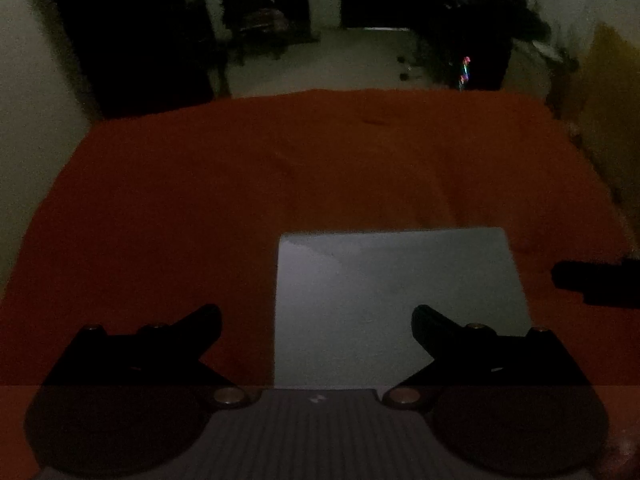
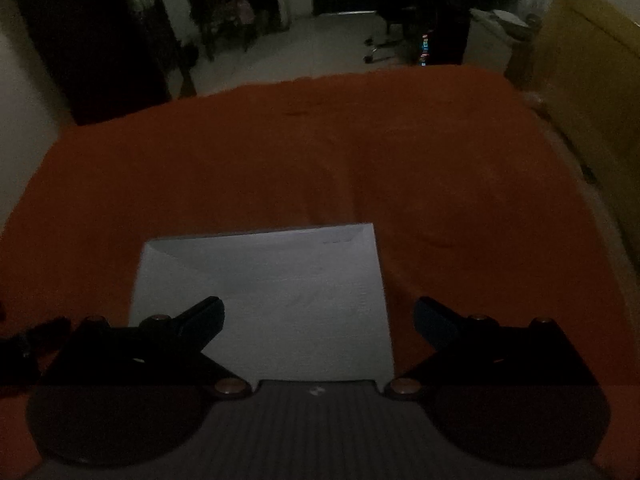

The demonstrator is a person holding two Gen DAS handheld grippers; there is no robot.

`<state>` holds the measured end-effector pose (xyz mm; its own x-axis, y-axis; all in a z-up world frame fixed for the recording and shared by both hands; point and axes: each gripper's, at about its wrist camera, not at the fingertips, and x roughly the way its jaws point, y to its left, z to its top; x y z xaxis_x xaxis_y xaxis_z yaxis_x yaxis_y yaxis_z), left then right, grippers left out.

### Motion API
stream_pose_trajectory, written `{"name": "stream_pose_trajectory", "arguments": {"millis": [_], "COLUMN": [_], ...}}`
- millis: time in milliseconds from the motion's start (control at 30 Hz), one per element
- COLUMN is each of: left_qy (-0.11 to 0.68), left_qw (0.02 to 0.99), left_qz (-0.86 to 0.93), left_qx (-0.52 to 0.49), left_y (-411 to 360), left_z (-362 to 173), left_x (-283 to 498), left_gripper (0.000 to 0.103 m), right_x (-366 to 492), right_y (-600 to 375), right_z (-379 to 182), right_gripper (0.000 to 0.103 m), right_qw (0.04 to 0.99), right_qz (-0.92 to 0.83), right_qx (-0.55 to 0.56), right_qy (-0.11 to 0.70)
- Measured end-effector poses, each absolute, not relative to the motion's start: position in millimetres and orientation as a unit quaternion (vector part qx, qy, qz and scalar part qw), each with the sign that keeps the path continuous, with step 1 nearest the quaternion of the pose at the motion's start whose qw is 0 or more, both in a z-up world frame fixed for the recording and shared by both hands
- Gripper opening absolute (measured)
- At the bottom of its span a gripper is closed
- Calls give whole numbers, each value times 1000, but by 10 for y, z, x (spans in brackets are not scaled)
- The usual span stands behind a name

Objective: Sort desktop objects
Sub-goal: 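Lower the sheet onto the box opening and open both tools, then withdraw both open tools back from the covered box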

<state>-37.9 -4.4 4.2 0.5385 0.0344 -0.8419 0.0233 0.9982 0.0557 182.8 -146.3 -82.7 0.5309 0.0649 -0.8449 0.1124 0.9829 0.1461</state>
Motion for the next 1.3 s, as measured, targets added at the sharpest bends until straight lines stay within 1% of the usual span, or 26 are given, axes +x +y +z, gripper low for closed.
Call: {"name": "stream_pose_trajectory", "arguments": {"millis": [100, 233, 300, 333, 367, 433, 467, 667, 733, 800, 1300], "left_qy": [493, 523, 575, 568, 542, 508, 508, 520, 516, 512, 518], "left_qw": [870, 852, 818, 823, 840, 860, 859, 852, 853, 856, 851], "left_qz": [12, 15, 30, 19, 13, 28, 31, 59, 58, 54, 42], "left_qx": [-1, -17, -6, -6, 5, 45, 48, 29, 43, 51, 71], "left_y": [-60, -156, -186, -192, -209, -263, -256, -91, -113, -153, -253], "left_z": [-56, -521, -700, -711, -697, -697, -715, -829, -841, -828, -700], "left_x": [-807, -914, -864, -875, -900, -917, -885, -758, -760, -784, -917], "left_gripper": [103, 103, 102, 103, 103, 103, 103, 103, 103, 103, 103], "right_x": [1435, 987, 967, 968, 977, 1008, 1021, 1125, 1059, 678, 569], "right_y": [-1352, -1315, -1320, -1332, -1337, -1281, -1256, -1270, -1245, -1230, -1283], "right_z": [-802, -1070, -1326, -1443, -1533, -1558, -1577, -1648, -1667, -1712, -1661], "right_gripper": [103, 103, 102, 102, 102, 102, 102, 102, 102, 102, 102], "right_qw": [870, 853, 834, 822, 817, 836, 840, 830, 834, 833, 831], "right_qz": [-13, -31, -49, -54, -55, -41, -38, -34, -34, -35, -28], "right_qx": [80, 85, 86, 84, 80, 46, 32, 41, 36, 37, 38], "right_qy": [487, 514, 543, 560, 569, 546, 541, 555, 549, 550, 555]}}
